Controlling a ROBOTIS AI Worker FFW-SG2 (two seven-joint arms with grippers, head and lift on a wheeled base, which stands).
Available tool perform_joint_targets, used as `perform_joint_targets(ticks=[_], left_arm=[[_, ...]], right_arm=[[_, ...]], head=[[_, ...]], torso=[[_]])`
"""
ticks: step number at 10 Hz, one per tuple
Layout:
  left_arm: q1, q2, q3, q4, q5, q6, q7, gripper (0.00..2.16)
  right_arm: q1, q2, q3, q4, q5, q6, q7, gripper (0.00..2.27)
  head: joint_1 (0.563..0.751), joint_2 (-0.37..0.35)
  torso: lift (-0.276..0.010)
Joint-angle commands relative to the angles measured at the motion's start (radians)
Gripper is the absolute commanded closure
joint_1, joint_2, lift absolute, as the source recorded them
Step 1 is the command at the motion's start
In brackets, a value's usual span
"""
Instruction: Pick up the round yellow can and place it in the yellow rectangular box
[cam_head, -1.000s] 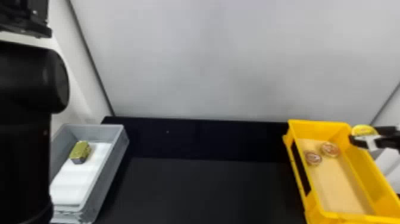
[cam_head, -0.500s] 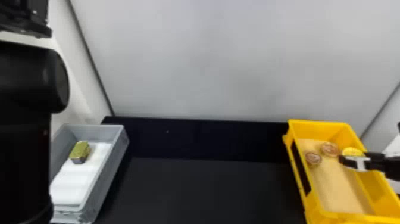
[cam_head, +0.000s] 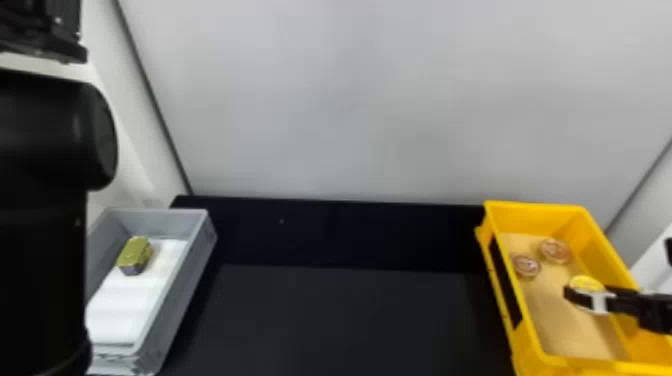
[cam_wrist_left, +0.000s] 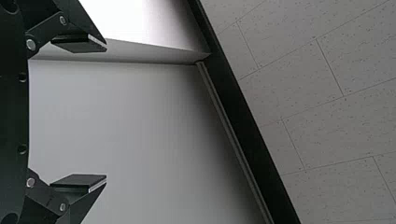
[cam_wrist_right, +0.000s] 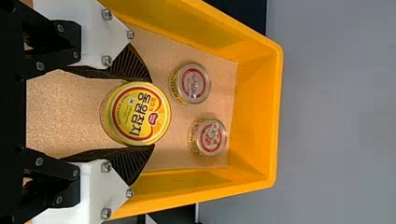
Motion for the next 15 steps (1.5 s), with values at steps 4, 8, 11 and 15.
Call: perform_joint_targets(ticks=[4,8,11,15], left_arm=[[-0.003,-0.005,-0.002,0.006,-0.003,-0.021,0.000,0.26],[-0.004,-0.010,-0.004,0.009,-0.003,-0.030,0.000,0.26],[-0.004,-0.010,-0.004,0.009,-0.003,-0.030,-0.002,0.27],[-0.003,-0.008,-0.001,0.009,-0.003,-0.028,-0.003,0.26]], right_arm=[[-0.036,-0.004,0.037,0.182,-0.106,-0.045,-0.059,0.58],[-0.057,-0.010,0.051,0.228,-0.114,-0.049,-0.071,0.58],[-0.057,-0.011,0.060,0.226,-0.120,-0.044,-0.072,0.55],[-0.051,-0.011,0.069,0.203,-0.148,-0.026,-0.092,0.11]], head=[[0.663,0.054],[0.663,0.054],[0.663,0.054],[0.663,0.054]], torso=[[-0.010],[-0.010],[-0.010],[-0.010]])
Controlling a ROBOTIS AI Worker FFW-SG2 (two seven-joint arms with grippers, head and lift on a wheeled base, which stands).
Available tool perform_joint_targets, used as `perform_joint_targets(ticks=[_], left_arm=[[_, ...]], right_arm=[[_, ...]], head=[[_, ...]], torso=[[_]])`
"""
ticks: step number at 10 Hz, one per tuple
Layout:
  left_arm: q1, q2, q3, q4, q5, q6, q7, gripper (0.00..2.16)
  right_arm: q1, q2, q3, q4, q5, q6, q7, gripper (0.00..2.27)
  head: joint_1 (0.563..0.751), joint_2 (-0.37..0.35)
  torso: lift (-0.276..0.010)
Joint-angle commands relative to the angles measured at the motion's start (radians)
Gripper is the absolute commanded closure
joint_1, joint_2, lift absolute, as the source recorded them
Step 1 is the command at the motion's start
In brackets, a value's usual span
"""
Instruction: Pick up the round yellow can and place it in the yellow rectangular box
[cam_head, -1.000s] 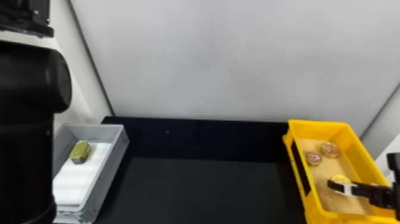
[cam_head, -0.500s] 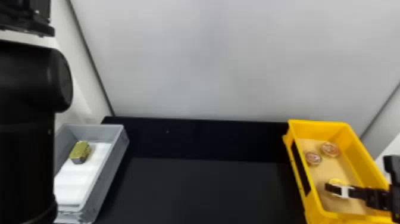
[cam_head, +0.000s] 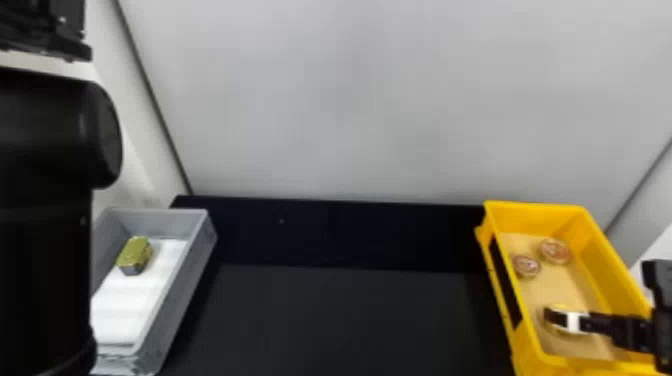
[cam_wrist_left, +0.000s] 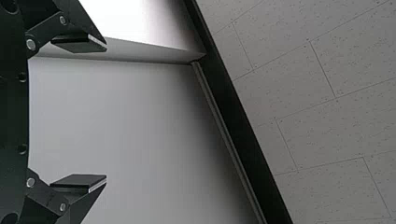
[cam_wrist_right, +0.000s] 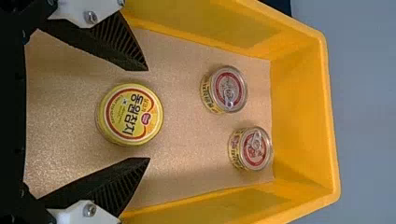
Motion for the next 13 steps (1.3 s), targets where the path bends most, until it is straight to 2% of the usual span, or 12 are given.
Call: perform_joint_targets(ticks=[1,2,4,7,8,10,12,13], left_arm=[[0.003,0.003,0.002,0.000,0.000,0.001,-0.001,0.26],[0.006,0.003,0.003,0.000,0.000,0.001,-0.001,0.27],[0.011,0.004,0.008,0.000,0.000,0.001,-0.001,0.26],[0.020,0.004,0.012,-0.002,0.000,0.003,-0.001,0.26],[0.023,0.004,0.012,-0.002,0.000,0.003,-0.001,0.27],[0.030,0.004,0.018,-0.002,0.000,0.004,0.000,0.26],[0.030,0.008,0.020,0.001,0.000,0.006,0.000,0.26],[0.030,0.008,0.020,0.005,0.002,0.009,-0.001,0.26]], right_arm=[[0.010,0.000,0.002,-0.038,-0.009,0.006,0.005,0.11],[0.027,0.000,0.004,-0.122,-0.015,0.024,0.008,0.13],[0.076,0.003,0.005,-0.414,-0.016,0.144,-0.018,0.14],[0.095,0.008,0.001,-0.872,0.091,0.393,-0.050,0.14],[0.092,0.011,0.001,-0.990,0.099,0.427,-0.100,0.16],[0.038,0.011,0.022,-1.161,0.139,0.437,-0.190,0.23],[-0.089,0.008,0.110,-1.233,0.268,0.359,-0.182,0.21],[-0.132,0.015,0.156,-1.234,0.312,0.255,-0.193,0.20]], head=[[0.663,0.054],[0.663,0.054],[0.663,0.054],[0.663,0.054],[0.663,0.054],[0.663,0.054],[0.663,0.054],[0.663,0.054]], torso=[[-0.010],[-0.010],[-0.010],[-0.010],[-0.010],[-0.010],[-0.010],[-0.010]])
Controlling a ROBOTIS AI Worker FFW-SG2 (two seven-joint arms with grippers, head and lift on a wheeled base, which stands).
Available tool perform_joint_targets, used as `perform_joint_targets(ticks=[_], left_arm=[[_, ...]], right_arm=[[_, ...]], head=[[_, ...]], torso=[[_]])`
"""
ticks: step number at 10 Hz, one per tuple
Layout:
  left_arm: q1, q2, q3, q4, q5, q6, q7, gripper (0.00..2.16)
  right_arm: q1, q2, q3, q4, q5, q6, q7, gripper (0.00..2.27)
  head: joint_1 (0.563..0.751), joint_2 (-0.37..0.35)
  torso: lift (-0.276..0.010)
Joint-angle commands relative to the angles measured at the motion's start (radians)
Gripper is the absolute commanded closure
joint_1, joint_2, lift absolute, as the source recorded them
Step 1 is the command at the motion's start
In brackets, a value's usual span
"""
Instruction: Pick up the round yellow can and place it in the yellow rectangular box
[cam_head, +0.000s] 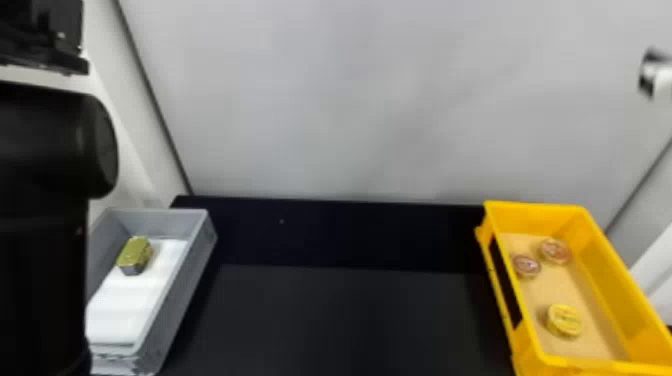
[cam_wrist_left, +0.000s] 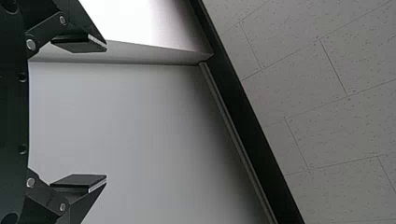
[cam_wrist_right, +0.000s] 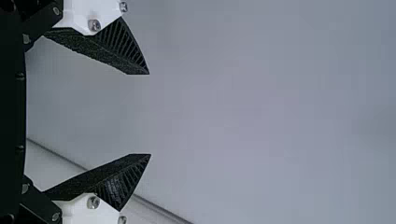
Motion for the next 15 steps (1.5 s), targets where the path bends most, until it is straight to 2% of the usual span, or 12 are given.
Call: perform_joint_targets(ticks=[1,2,4,5,6,7,9,11,13,14,15], left_arm=[[0.000,0.001,0.001,0.008,0.003,0.003,-0.001,0.26],[0.007,-0.002,0.010,0.011,0.008,-0.001,-0.001,0.26],[0.026,-0.005,0.030,0.014,0.017,-0.018,0.003,0.26],[0.035,-0.013,0.042,0.018,0.024,-0.032,0.005,0.27],[0.047,-0.016,0.056,0.023,0.029,-0.046,0.005,0.26],[0.060,-0.017,0.065,0.021,0.032,-0.056,0.008,0.26],[0.078,-0.023,0.077,0.024,0.032,-0.073,0.016,0.26],[0.087,-0.026,0.082,0.031,0.037,-0.079,0.016,0.26],[0.099,-0.045,0.088,0.035,0.040,-0.086,0.013,0.26],[0.110,-0.063,0.104,0.034,0.037,-0.098,0.010,0.26],[0.121,-0.066,0.114,0.026,0.032,-0.092,0.010,0.27]], right_arm=[[-0.093,0.021,0.105,-0.018,0.083,-0.235,-0.072,0.20],[-0.110,0.041,0.129,-0.020,0.081,-0.359,-0.134,0.20],[-0.130,0.036,0.171,-0.038,0.046,-0.585,-0.272,0.20],[-0.139,0.034,0.172,-0.032,0.044,-0.729,-0.321,0.20],[-0.132,0.027,0.171,-0.020,0.048,-0.892,-0.402,0.20],[-0.113,0.022,0.178,-0.020,0.069,-0.978,-0.476,0.20],[-0.103,0.027,0.194,-0.037,0.117,-1.012,-0.490,0.20],[-0.095,0.030,0.209,-0.031,0.117,-0.992,-0.488,0.20],[-0.089,0.037,0.229,-0.028,0.097,-0.969,-0.488,0.20],[-0.083,0.044,0.238,-0.020,0.097,-0.989,-0.501,0.20],[-0.072,0.059,0.241,-0.009,0.097,-1.024,-0.520,0.20]], head=[[0.663,0.054],[0.663,0.054],[0.663,0.054],[0.663,0.054],[0.663,0.054],[0.663,0.054],[0.663,0.054],[0.663,0.054],[0.663,0.054],[0.663,0.054],[0.663,0.054]], torso=[[-0.010],[-0.010],[-0.010],[-0.010],[-0.010],[-0.010],[-0.010],[-0.010],[-0.010],[-0.010],[-0.010]])
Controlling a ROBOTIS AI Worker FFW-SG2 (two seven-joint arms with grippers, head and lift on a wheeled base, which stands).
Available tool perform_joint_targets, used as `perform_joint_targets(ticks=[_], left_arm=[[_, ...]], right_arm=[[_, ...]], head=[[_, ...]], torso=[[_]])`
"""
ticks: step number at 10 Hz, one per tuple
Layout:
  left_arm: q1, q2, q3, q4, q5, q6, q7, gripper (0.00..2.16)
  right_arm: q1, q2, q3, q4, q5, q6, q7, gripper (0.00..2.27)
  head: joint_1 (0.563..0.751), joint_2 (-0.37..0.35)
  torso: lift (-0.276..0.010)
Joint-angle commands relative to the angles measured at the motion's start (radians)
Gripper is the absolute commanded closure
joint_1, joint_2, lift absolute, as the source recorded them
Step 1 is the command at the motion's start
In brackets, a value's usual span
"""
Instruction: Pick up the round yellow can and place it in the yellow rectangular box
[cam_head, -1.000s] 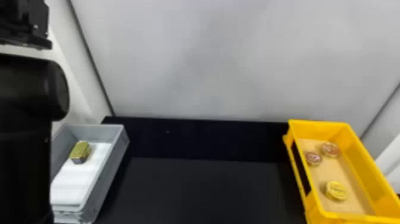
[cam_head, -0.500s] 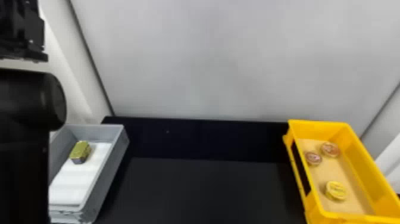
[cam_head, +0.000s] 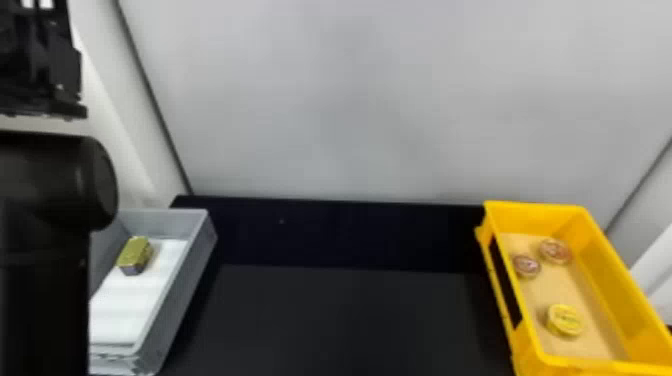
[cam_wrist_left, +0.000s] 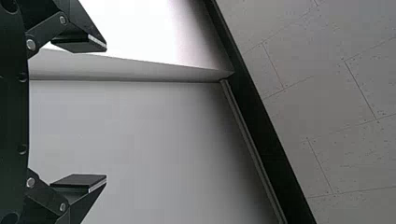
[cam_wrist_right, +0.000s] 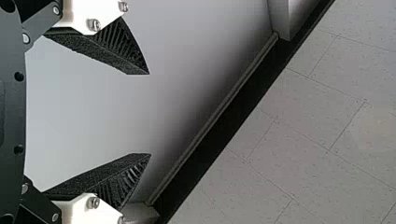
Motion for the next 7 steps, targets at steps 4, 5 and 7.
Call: perform_joint_targets(ticks=[4,5,7], left_arm=[[-0.018,0.014,-0.014,-0.018,-0.011,0.032,-0.002,0.26],[-0.038,0.029,-0.020,-0.023,-0.011,0.040,-0.002,0.27],[-0.073,0.065,-0.033,-0.027,-0.011,0.045,-0.002,0.27]], right_arm=[[-0.006,-0.003,0.005,-0.010,-0.005,-0.005,-0.004,0.20],[-0.014,-0.007,0.004,-0.035,-0.005,0.021,0.003,0.20],[-0.023,-0.038,0.008,-0.083,-0.005,0.092,0.008,0.20]], head=[[0.663,0.054],[0.663,0.054],[0.663,0.054]], torso=[[-0.010],[-0.010],[-0.010]])
